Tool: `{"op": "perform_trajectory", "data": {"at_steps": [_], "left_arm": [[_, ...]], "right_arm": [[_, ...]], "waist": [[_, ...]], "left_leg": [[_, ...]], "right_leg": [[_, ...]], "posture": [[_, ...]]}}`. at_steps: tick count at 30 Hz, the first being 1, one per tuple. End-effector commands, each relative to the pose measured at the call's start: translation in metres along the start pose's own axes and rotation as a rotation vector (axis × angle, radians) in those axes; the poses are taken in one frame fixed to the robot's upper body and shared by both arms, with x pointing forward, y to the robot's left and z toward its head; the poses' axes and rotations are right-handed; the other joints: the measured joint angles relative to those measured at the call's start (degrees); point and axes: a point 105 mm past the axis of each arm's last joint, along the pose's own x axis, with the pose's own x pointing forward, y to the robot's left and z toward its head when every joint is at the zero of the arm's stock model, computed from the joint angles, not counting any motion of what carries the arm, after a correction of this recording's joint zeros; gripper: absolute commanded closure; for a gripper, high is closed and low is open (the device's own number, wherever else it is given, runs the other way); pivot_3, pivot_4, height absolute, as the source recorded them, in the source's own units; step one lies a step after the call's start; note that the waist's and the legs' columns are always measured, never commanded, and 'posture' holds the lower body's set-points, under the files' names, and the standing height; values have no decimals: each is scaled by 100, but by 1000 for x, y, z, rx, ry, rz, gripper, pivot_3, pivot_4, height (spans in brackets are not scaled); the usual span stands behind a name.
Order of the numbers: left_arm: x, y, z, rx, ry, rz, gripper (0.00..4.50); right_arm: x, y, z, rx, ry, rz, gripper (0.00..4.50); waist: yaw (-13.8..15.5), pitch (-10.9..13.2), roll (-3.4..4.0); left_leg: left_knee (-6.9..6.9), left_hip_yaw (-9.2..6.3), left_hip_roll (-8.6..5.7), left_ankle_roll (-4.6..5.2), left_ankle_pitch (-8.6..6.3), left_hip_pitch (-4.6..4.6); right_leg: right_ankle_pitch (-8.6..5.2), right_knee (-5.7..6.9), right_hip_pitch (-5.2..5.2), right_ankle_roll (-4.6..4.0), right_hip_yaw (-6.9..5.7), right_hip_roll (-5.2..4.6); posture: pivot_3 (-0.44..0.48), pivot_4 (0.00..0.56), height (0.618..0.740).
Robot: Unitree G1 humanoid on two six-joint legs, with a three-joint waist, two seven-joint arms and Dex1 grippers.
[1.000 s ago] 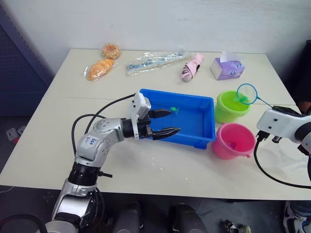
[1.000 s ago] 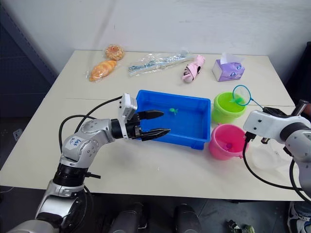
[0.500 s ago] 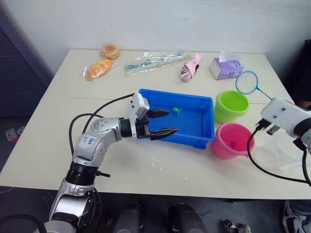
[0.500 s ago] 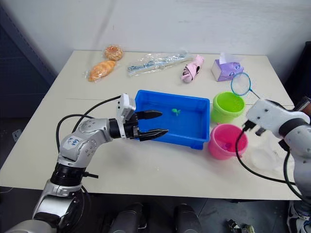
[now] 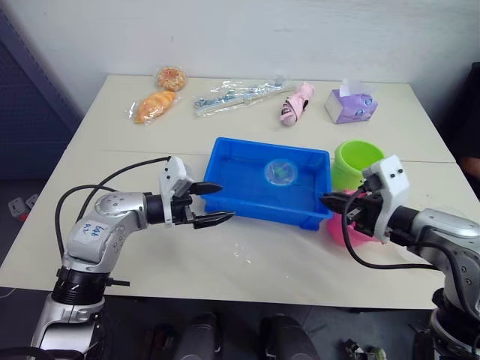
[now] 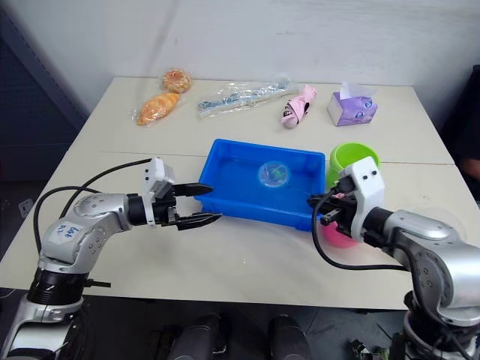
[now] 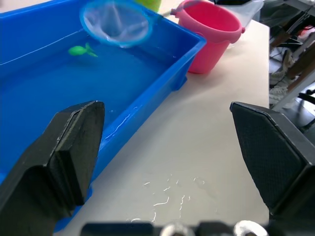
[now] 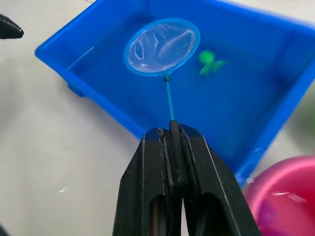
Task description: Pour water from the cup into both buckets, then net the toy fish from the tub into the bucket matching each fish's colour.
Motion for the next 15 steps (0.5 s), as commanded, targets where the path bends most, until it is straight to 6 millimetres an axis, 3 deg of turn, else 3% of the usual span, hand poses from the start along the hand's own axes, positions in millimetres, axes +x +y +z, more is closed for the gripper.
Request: {"op": "perform_trajectory", "data": {"at_steps": [1,15], "left_arm": [[-6,-6,14,41,-33,26,126],[-9,-9,16,40,-51,88,126]], "right_arm": [[10,5,1,88,-14,39,4500],[38,-7,-20,297,10,-30,4500]], "waist": [[-4,0,0],[5,0,-1]], "left_leg": [[-2,0,1,-5,3,0],[-10,5,-1,-5,2,-1]], "right_leg": [[0,2,-2,0,0,2],[0,3,-10,0,3,2]], "posture": [[0,150,739],[0,150,739]]}}
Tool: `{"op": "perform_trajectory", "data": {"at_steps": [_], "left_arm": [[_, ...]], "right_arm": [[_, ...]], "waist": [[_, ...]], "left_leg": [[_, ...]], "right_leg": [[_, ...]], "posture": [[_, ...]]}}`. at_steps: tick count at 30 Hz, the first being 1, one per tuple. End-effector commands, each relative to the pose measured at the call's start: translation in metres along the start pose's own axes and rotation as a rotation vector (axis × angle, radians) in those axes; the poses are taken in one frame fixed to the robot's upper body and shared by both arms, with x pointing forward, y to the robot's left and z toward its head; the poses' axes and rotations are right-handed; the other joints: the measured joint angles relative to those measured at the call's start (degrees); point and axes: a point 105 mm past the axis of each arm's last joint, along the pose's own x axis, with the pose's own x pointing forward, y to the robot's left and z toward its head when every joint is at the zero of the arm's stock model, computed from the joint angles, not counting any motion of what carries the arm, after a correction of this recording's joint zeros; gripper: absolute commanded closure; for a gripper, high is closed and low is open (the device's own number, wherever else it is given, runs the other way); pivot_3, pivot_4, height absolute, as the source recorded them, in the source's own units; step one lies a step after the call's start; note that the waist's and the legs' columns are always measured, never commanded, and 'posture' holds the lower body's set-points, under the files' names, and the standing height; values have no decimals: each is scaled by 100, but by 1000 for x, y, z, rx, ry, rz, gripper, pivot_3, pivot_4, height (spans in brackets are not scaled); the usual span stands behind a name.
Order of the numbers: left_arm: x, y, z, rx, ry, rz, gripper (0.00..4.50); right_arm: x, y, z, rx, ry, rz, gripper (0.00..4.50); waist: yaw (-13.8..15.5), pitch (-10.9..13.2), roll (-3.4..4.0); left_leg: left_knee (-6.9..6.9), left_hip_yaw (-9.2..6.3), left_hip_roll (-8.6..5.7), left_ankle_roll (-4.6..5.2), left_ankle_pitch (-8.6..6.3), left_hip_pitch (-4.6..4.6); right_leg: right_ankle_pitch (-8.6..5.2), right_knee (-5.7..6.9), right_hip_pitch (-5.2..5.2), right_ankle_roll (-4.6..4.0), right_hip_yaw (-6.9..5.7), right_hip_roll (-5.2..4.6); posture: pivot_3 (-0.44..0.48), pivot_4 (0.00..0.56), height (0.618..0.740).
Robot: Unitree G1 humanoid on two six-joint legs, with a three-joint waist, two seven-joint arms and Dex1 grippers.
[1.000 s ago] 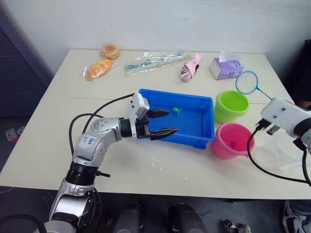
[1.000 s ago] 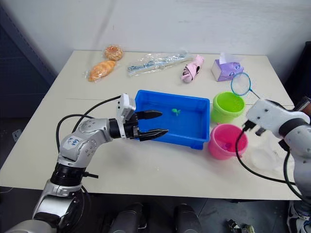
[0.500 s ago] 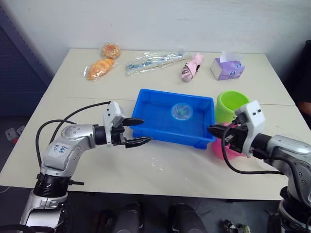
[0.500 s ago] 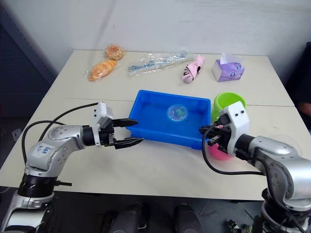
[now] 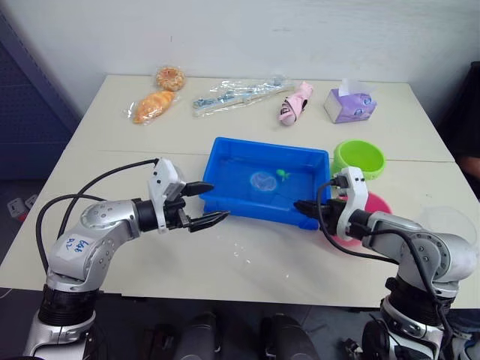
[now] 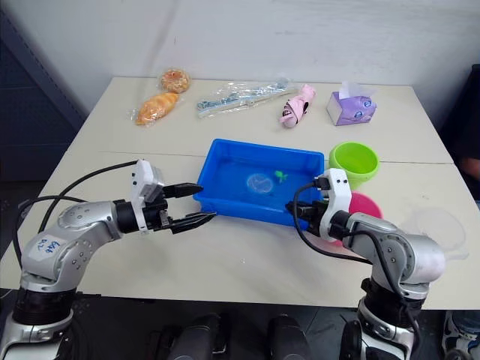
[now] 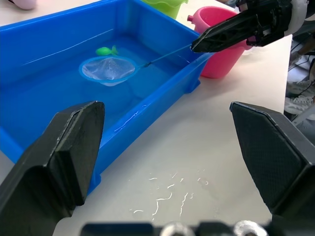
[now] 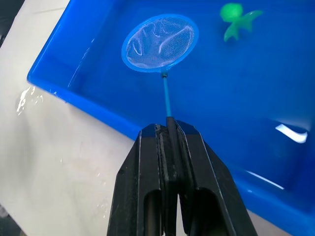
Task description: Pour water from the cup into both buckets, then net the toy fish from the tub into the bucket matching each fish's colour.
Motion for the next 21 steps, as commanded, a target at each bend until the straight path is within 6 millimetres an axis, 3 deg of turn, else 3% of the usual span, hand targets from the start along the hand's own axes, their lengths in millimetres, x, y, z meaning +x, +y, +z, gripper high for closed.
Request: {"op": "perform_trajectory", "data": {"at_steps": [1,16,21], "left_arm": [[1,-2,13,41,-36,-8,126],[5,0,12,55,-55,11,126],[6,-1,10,51,-63,18,126]], "right_arm": [[1,-1,0,30,-16,-5,4500],[0,-32,7,105,-34,-155,4500],[-1,-12,17,61,-38,-81,4500]], "waist": [[-3,0,0],[-30,0,0],[-38,0,0]], "left_leg": [[-1,1,0,0,0,0],[-10,3,0,0,-1,0],[-18,4,0,-1,0,0]], "right_leg": [[0,-1,0,0,0,0],[0,-6,-2,0,1,0],[0,-8,-4,0,1,0]], "posture": [[0,150,739],[0,150,739],[0,150,739]]}}
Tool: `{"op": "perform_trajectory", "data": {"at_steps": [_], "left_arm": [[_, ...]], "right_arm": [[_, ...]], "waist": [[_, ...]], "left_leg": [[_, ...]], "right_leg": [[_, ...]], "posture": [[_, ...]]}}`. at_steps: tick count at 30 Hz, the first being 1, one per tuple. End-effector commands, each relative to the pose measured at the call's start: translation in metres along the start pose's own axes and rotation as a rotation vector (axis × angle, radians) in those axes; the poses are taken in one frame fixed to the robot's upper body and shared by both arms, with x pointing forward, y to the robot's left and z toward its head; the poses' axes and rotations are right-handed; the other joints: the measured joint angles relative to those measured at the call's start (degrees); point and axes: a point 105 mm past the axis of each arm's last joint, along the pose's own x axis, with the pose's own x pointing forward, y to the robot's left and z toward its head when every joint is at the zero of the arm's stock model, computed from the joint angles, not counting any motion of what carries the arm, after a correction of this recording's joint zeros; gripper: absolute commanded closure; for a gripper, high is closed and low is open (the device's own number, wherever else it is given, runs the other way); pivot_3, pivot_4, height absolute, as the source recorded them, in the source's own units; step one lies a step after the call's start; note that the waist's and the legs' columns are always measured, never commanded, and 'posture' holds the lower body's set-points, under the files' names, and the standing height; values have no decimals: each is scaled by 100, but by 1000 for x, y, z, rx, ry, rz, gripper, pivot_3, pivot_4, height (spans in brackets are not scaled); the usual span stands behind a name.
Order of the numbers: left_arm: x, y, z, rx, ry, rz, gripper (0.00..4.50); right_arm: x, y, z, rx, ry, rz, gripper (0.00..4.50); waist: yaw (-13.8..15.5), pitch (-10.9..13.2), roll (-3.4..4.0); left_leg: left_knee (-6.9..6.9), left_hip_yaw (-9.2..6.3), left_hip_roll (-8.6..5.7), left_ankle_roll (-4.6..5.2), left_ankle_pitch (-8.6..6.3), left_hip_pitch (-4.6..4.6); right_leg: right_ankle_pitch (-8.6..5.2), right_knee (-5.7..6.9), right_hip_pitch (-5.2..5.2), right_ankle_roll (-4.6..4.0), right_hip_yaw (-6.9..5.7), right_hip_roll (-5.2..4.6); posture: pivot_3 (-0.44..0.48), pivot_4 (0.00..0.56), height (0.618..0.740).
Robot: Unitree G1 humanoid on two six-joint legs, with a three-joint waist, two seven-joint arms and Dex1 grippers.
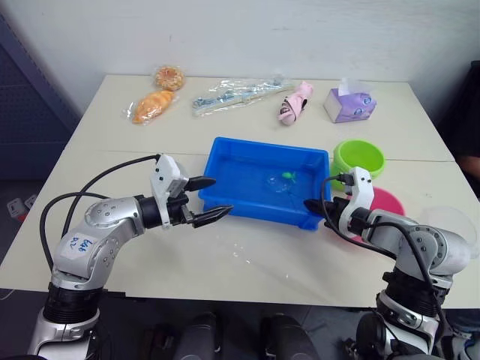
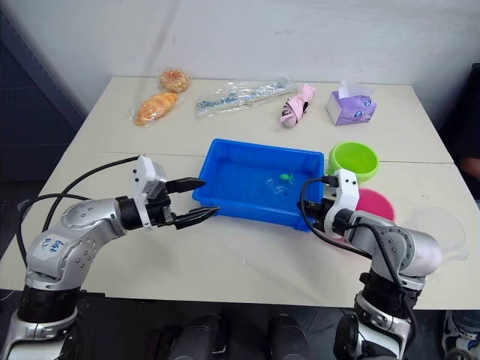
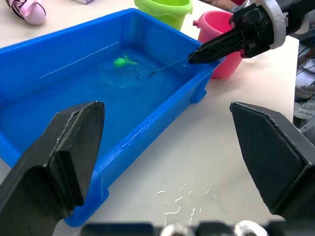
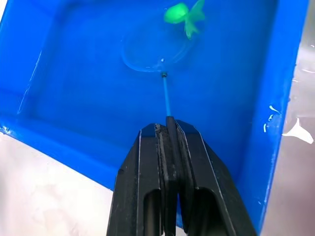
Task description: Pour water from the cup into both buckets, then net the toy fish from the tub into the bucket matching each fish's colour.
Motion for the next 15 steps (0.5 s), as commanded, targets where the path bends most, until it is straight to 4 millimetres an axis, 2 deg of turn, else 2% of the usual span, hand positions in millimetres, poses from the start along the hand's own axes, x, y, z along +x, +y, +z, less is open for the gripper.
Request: {"op": "perform_trajectory", "data": {"at_steps": [1,5,11,15], "left_arm": [[0,-1,3,21,-24,5,126],[2,-1,3,18,-28,4,126],[6,0,4,20,-33,-7,126],[8,-1,4,22,-34,-13,126]], "right_arm": [[-8,18,13,-41,-44,55,4500],[-8,24,10,-48,-49,61,4500],[-8,18,2,-12,-52,10,4500],[-8,12,4,26,-81,-32,4500]], "waist": [[-17,0,0],[-69,0,0],[-75,0,0],[-75,0,0]], "left_leg": [[-1,0,0,0,0,0],[-20,-1,0,-6,4,1],[-46,1,0,-15,12,2],[-51,1,-1,-16,13,2]], "right_leg": [[0,0,0,0,0,0],[0,-2,-2,0,0,0],[0,-1,-8,0,0,3],[0,-1,-9,0,0,3]], "posture": [[0,150,739],[0,150,739],[0,150,739],[0,150,739]]}}
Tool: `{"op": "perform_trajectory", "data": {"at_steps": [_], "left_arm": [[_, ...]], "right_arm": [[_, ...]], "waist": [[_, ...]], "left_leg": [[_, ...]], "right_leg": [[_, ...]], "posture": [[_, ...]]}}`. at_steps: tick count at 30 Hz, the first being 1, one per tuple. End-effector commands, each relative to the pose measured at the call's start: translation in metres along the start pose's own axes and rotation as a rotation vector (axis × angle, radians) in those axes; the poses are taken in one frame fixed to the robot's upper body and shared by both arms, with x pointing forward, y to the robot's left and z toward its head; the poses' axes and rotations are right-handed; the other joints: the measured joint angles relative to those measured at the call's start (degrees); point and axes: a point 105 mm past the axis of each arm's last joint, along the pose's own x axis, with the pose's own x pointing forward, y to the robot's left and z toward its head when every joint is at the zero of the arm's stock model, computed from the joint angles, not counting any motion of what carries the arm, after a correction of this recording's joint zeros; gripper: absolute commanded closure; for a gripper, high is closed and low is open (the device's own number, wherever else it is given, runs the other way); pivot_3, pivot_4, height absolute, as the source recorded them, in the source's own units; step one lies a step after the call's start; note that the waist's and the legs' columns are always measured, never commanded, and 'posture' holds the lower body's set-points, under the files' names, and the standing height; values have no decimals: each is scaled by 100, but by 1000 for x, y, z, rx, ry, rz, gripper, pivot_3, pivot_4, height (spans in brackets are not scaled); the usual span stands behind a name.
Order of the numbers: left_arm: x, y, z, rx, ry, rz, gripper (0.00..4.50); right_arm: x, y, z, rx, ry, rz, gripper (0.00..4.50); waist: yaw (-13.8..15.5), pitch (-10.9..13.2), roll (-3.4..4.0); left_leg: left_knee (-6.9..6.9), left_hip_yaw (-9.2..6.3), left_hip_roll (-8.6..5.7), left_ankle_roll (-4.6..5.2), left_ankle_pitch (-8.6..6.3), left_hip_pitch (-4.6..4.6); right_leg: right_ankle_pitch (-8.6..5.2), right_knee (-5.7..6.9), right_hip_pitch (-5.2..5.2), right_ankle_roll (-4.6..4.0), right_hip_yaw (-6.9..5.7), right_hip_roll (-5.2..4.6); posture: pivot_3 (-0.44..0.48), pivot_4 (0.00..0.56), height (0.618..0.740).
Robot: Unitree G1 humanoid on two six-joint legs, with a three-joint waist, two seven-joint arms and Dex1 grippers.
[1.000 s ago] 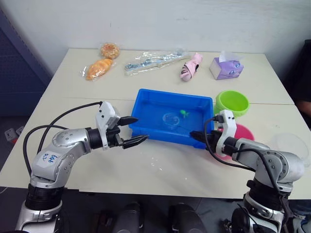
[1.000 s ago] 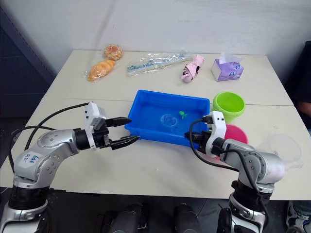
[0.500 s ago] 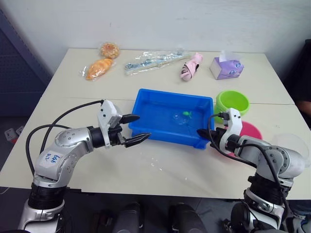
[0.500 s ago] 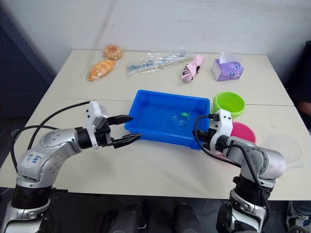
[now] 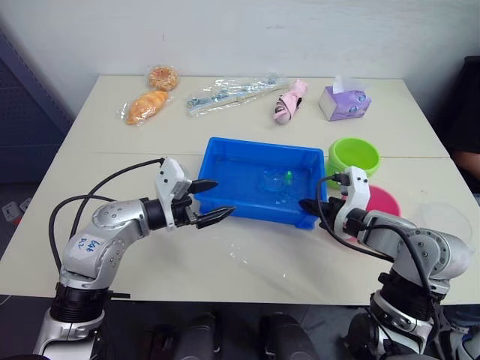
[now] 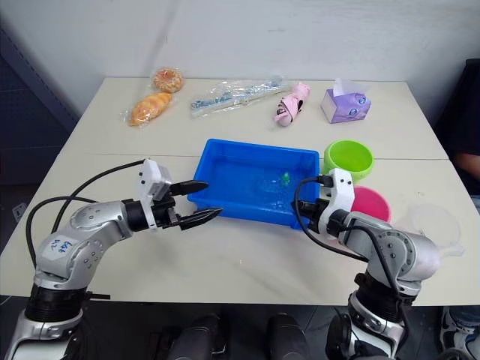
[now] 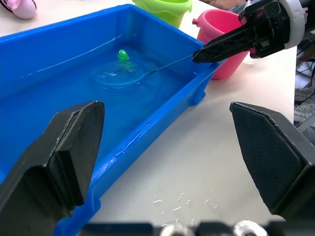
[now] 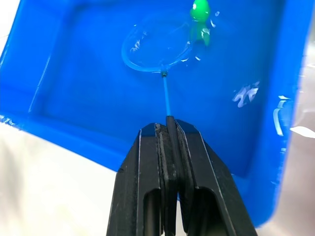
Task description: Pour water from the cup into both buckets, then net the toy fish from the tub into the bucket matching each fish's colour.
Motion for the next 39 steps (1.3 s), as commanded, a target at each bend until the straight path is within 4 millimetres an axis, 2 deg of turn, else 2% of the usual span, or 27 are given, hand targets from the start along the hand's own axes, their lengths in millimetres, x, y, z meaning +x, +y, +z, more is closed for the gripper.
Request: {"op": "perform_trajectory", "data": {"at_steps": [1,7,11,16,21,27,36,39], "left_arm": [[2,-1,11,43,-30,-12,126],[3,0,12,50,-31,-16,126],[4,-1,12,50,-31,-21,126],[5,-2,11,48,-32,-32,126],[9,-1,12,48,-37,-48,126],[14,-3,14,49,-47,-66,126],[16,-4,14,48,-55,-73,126],[16,-4,15,48,-60,-69,126]], "right_arm": [[-4,0,7,19,-48,-17,4500],[-2,18,6,-7,-46,74,4500],[-11,32,10,-230,4,107,4500],[-22,32,24,-432,6,57,4500],[-37,10,50,-988,44,-133,4500],[-39,3,79,-1447,35,-173,4500],[-27,-2,94,-1988,83,-140,4500],[-25,-3,94,-2105,119,-90,4500]], "waist": [[-2,0,0],[-7,0,0],[-4,0,0],[0,1,0],[27,4,0],[-10,5,-10],[9,5,-10],[9,5,-10]], "left_leg": [[-1,0,0,0,0,0],[-4,1,0,-1,1,1],[-6,6,0,-1,2,-1],[-6,3,0,-1,1,-1],[-3,4,-4,3,-1,-1],[4,8,0,2,1,1],[19,8,5,-5,5,2],[21,6,5,-5,5,2]], "right_leg": [[0,0,0,0,0,0],[0,-1,-1,0,1,2],[0,0,-7,0,5,2],[0,-11,-3,0,3,2],[0,-31,-1,0,2,0],[0,-39,8,2,0,4],[0,-36,10,2,-1,4],[0,-35,11,2,-2,5]], "posture": [[0,150,739],[0,150,739],[0,150,739],[0,150,739],[0,150,739],[0,150,739],[0,150,739],[0,150,739]]}}
